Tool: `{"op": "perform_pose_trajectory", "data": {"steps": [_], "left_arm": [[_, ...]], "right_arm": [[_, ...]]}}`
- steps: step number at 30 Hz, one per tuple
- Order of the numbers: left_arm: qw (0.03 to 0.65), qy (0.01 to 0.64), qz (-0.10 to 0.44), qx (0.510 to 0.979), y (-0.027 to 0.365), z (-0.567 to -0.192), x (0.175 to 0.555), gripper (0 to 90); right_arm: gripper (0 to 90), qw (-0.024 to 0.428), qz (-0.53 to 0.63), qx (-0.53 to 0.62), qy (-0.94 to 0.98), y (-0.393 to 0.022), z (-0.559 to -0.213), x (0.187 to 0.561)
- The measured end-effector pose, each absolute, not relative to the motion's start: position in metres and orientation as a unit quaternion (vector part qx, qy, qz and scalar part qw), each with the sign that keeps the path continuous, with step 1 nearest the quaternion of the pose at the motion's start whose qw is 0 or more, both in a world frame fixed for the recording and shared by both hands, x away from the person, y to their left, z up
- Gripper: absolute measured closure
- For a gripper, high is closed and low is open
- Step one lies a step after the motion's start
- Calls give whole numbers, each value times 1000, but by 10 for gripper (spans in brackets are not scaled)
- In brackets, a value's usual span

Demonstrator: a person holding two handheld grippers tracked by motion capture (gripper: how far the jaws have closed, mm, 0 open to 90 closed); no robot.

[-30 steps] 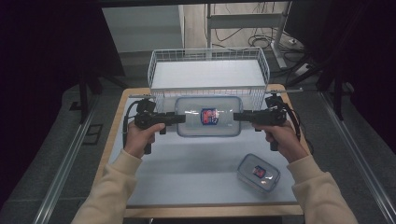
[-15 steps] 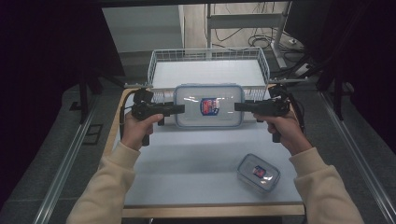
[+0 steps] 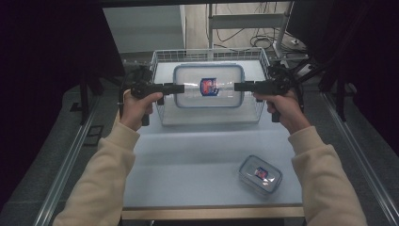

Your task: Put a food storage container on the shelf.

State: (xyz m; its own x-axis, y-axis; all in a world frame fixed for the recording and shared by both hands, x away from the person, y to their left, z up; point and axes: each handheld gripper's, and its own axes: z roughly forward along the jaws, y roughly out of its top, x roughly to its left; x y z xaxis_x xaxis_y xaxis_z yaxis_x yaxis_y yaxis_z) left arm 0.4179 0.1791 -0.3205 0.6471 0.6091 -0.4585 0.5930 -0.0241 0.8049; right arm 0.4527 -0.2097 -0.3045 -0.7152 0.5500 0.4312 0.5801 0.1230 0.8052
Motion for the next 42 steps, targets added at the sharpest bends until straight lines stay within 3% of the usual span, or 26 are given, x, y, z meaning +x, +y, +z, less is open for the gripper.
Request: {"op": "perform_pose_trajectory", "data": {"steps": [11,22,42], "left_arm": [[551,421,10,720,178,-303,468,504],[551,438,-11,710,179,-314,498,502],[569,511,-67,641,178,-327,534,431]], "right_arm": [[497,18,-549,-387,-741,-211,-294,499],[493,28,-537,-408,-738,-209,-296,529],[459,86,-534,-499,-677,-207,-304,567]]}}
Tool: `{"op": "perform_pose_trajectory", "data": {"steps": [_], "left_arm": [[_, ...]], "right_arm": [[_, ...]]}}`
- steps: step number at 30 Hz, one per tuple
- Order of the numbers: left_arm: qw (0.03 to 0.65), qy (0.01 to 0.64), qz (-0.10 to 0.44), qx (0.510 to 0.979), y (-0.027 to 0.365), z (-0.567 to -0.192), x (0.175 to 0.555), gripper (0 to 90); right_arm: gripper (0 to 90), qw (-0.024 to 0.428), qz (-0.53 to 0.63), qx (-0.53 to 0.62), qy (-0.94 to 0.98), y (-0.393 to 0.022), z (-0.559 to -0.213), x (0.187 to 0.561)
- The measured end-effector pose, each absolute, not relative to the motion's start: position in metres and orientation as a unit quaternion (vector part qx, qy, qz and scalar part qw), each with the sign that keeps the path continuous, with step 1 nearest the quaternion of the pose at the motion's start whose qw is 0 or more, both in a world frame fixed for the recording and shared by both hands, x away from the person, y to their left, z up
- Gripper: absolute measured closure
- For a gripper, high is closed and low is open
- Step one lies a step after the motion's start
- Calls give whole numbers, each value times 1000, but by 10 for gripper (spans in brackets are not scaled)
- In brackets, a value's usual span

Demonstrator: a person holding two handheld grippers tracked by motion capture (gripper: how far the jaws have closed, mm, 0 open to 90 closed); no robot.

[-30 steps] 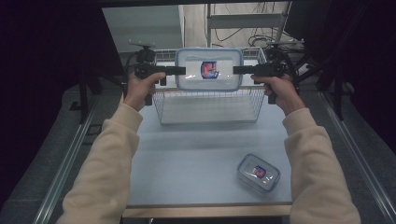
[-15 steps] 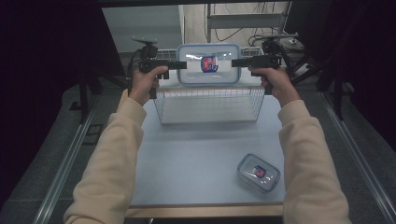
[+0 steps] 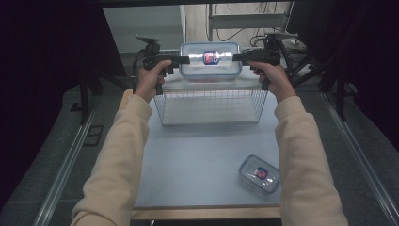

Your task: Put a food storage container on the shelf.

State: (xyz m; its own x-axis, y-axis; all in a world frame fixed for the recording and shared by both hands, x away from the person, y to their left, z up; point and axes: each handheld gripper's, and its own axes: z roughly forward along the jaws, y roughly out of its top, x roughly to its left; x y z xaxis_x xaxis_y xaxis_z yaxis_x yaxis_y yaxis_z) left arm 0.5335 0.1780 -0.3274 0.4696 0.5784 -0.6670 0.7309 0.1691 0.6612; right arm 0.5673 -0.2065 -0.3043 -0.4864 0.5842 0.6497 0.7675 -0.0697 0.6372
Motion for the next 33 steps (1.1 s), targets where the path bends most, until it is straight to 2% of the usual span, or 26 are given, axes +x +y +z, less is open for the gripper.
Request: {"op": "perform_pose_trajectory", "data": {"steps": [4,8,11,19,27,33], "left_arm": [[572,529,-69,623,178,-333,540,405],[573,529,-67,622,178,-336,541,414],[572,525,-66,627,178,-336,539,412],[582,491,-10,648,182,-319,510,365],[565,450,33,691,183,-322,458,357],[549,430,50,715,177,-335,424,350]], "right_arm": [[434,88,-529,-536,-652,-205,-309,571],[419,73,-525,-562,-635,-202,-313,573],[370,70,-534,-567,-623,-201,-312,571],[355,3,-548,-510,-663,-200,-290,538],[399,-21,-533,-474,-701,-214,-297,504],[529,-49,-516,-443,-731,-206,-311,483]]}}
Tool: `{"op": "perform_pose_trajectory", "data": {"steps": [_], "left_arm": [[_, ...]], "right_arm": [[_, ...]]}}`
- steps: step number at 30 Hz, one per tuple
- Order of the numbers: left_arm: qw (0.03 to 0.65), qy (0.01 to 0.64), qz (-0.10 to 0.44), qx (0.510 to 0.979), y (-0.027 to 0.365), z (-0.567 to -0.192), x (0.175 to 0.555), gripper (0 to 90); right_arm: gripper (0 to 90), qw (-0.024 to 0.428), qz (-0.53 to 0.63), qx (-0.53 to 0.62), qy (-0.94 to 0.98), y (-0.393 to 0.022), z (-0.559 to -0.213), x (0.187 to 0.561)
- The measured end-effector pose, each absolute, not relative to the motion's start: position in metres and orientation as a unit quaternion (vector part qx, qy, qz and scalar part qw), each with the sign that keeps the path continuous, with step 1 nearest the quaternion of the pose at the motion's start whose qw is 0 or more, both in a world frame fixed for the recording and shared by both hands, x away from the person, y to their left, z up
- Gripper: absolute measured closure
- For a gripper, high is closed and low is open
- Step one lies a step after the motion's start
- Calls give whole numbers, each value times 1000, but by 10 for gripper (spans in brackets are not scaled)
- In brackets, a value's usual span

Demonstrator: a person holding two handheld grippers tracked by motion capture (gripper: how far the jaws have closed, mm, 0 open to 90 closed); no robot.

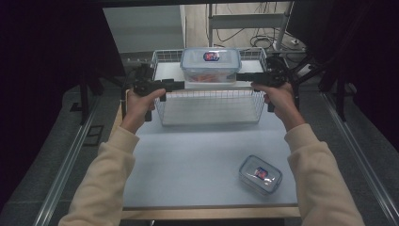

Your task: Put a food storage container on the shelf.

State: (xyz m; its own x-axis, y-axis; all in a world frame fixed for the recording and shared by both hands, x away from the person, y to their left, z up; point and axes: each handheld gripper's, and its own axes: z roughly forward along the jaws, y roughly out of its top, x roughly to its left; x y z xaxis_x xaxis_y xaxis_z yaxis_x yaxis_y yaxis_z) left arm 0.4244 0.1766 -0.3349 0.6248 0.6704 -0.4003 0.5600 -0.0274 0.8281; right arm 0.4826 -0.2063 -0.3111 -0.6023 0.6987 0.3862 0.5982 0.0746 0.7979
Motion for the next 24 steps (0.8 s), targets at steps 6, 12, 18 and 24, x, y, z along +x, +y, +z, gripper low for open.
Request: {"op": "perform_pose_trajectory", "data": {"steps": [6,12,18,24], "left_arm": [[544,408,51,731,167,-359,397,349],[546,397,43,736,165,-382,378,346],[546,394,38,739,167,-399,367,345],[539,398,26,742,167,-414,366,341]], "right_arm": [[732,66,502,417,755,-197,-321,473],[873,70,495,397,770,-192,-328,471],[897,76,493,395,772,-186,-331,475],[898,86,488,402,770,-175,-332,485]]}}
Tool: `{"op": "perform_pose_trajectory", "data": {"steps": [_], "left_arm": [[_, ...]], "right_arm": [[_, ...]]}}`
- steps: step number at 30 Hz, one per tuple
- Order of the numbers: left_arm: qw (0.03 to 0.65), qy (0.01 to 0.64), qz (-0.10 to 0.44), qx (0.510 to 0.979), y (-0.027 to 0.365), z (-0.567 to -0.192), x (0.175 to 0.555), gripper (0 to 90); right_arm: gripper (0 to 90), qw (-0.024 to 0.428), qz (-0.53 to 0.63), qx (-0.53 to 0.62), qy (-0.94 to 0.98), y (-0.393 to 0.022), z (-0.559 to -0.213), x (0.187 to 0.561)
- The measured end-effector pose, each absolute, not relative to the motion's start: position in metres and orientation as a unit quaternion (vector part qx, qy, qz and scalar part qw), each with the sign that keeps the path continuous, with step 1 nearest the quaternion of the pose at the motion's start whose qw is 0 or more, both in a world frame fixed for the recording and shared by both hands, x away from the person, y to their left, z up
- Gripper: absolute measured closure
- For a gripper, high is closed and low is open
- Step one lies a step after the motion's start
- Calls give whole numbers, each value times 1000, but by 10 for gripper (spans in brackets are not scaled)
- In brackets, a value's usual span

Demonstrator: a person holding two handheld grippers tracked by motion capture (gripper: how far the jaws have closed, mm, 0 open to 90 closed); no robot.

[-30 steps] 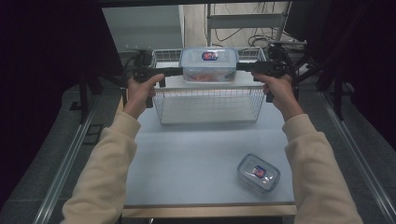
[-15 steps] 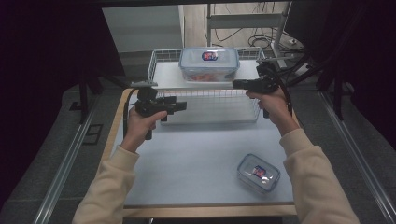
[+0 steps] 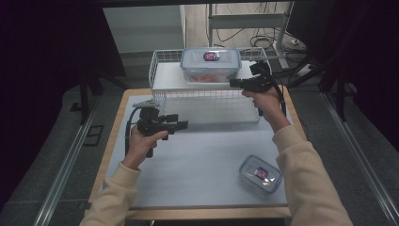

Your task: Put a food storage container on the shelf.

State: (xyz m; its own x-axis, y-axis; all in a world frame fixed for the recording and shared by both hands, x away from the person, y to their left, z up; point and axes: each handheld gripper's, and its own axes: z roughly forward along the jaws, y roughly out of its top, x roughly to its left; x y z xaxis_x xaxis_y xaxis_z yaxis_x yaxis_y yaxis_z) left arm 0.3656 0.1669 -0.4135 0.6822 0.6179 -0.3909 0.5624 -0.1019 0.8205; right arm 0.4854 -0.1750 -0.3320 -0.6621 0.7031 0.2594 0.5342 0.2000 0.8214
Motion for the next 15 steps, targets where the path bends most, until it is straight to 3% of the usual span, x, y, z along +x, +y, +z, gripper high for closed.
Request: {"op": "perform_pose_trajectory", "data": {"steps": [15], "left_arm": [[534,403,20,744,171,-422,366,338]], "right_arm": [[898,90,492,428,753,-169,-335,506]]}}
